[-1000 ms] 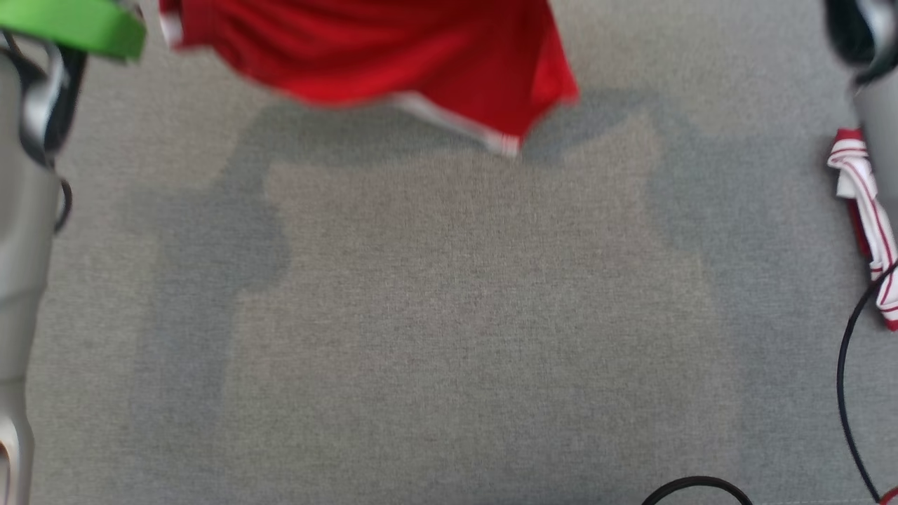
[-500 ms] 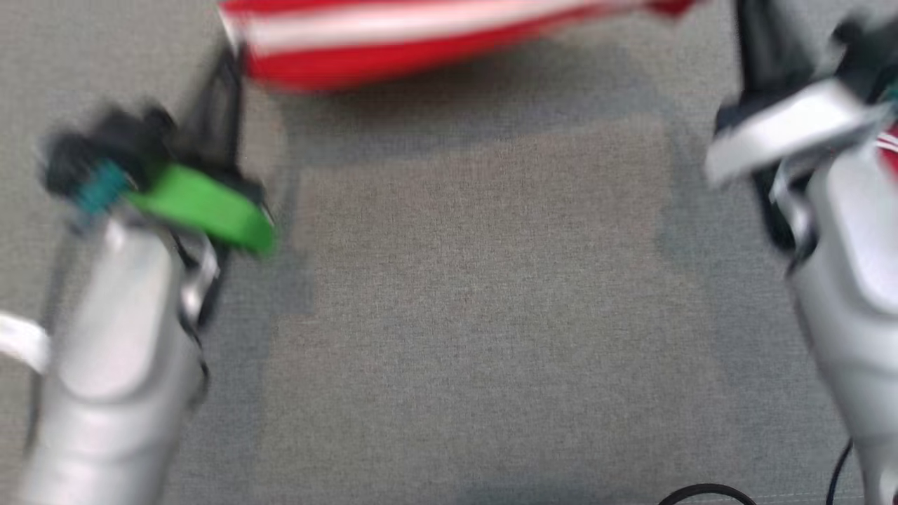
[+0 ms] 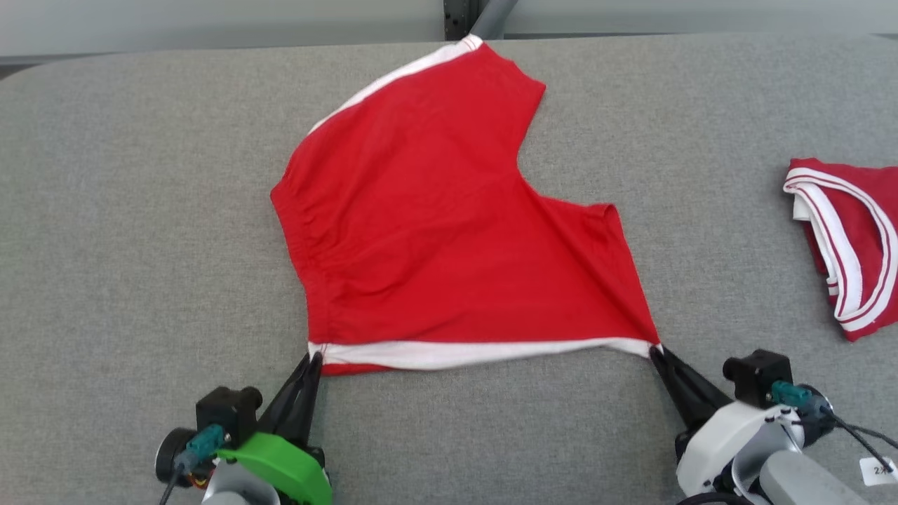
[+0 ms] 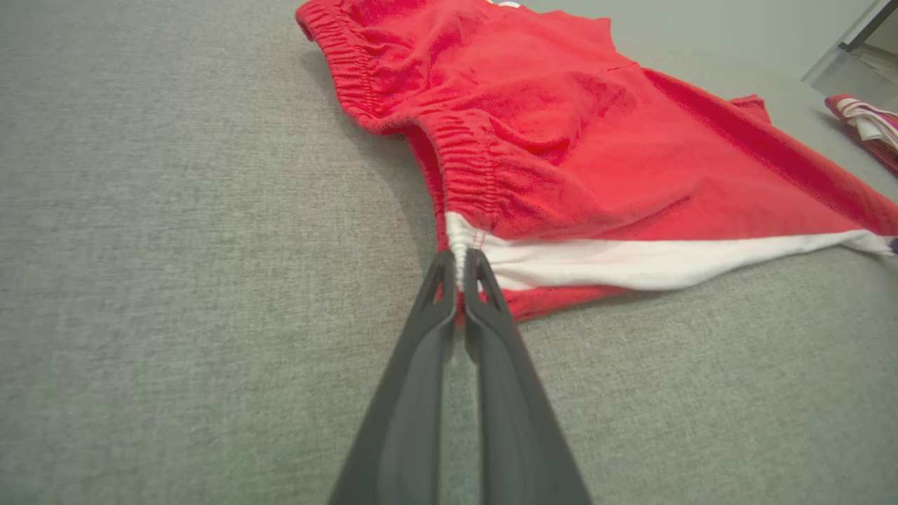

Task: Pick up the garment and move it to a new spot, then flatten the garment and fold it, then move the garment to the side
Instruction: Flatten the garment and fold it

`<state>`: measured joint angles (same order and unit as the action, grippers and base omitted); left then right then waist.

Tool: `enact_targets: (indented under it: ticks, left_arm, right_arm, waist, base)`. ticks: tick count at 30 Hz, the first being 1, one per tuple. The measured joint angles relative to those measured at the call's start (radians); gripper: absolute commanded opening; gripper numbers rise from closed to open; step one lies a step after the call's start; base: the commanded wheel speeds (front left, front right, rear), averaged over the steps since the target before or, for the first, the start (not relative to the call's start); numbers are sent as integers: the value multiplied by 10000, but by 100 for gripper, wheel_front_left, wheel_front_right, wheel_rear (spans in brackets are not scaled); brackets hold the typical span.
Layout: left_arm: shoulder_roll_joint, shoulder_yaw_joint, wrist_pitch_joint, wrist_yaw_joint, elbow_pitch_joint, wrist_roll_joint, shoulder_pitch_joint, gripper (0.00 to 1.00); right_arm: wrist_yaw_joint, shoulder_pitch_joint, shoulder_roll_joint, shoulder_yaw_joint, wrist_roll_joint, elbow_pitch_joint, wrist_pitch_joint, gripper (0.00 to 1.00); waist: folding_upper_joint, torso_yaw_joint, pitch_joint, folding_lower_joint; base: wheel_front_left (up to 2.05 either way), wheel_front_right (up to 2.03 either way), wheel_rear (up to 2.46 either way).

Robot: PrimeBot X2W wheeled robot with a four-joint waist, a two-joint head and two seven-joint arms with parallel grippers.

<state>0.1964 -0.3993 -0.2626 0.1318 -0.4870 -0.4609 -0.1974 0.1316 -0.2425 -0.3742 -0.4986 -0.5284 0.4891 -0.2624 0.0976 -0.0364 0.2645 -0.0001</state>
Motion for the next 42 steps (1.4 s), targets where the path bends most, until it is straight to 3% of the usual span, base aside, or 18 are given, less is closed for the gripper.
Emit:
enact_targets:
  ticks: [5,15,22,31,42]
  left_arm:
    - [-104,215,-13,0,169,230,1351,0]
    - [-249,1400,-13,4,675,378,2983,0]
    - [-468,1494,-13,6,1310,635,3039,0]
    - [-811,1218,-13,4,2359,713,1322,0]
    - [-1333,819,-13,2,2268,171,-994,0]
  right_arm:
    - [0,992,-242,-430,-169,19,-2,0]
    - [4,2562,-148,499,-240,-740,-2,0]
    - [4,2712,-40,1346,-102,-1440,0,0]
    - [2,270,98,2288,591,-1206,0,0]
    - [2,-4181,-222,1580,1348,851,19,0]
  waist:
    - [0,24,-714,0]
    - [1,195,-1812,0]
    - [1,97,-1864,0]
    - [-2,-558,-1168,0]
    - [-3,-1577,667,0]
  base:
    - [0,0,0]
    - [0,0,0]
    - [0,0,0]
    - [0,0,0]
    - [0,0,0]
